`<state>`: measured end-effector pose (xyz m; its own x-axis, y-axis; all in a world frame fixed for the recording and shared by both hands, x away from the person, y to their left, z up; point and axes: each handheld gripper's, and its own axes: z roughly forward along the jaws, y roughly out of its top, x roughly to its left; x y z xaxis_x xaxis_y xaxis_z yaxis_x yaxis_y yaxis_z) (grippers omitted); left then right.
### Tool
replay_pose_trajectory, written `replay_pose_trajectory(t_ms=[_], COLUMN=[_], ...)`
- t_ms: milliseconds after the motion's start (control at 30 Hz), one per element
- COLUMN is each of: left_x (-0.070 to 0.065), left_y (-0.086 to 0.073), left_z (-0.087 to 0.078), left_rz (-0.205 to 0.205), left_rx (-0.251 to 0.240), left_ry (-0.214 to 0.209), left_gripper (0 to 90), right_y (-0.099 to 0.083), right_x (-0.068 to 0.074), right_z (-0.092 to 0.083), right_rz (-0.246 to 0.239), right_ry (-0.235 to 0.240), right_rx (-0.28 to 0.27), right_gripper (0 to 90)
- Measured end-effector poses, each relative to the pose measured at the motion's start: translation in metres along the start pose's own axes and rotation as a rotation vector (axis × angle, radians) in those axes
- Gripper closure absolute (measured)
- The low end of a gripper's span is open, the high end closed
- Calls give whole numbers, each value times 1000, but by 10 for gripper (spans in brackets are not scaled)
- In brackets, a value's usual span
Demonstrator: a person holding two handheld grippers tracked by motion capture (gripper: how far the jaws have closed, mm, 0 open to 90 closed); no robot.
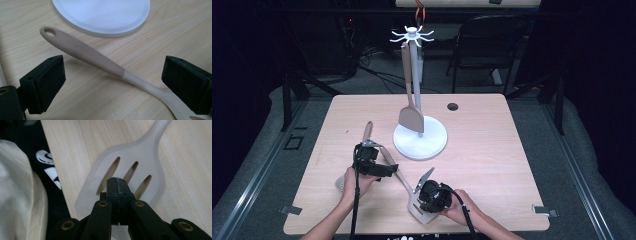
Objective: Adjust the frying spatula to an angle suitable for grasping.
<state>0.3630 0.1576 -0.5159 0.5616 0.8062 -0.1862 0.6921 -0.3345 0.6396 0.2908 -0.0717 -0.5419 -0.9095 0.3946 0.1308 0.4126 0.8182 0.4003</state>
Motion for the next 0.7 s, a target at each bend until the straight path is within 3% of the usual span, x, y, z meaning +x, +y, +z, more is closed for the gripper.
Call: replay_pose_trajectory(t_ms=[67,200,233,267,367,567,700], left_x=[-2,-4,-4,-3,-2,3,4], left_y=[-1,-4,-5,-6,-7,-10,-11], left_z=[2,9,11,13,16,27,31], left_rz=[-3,-17,-27,-36,-52,-130,-140], left_rx=[3,20,19,26,30,36,39], left_ry=[-3,-6,-5,-6,-12,-46,-42], left_gripper=[53,62,64,69,76,118,148], right_y=[-1,0,-1,-1,-1,-1,-1], right_x=[-1,-4,-4,-6,-5,-5,-6], right_z=[8,8,9,8,9,9,9], right_rz=[-2,9,27,12,20,19,18], right_ry=[-11,-1,14,6,19,24,29], right_rx=[43,50,23,41,23,26,26], right_gripper=[900,900,900,900,900,900,900])
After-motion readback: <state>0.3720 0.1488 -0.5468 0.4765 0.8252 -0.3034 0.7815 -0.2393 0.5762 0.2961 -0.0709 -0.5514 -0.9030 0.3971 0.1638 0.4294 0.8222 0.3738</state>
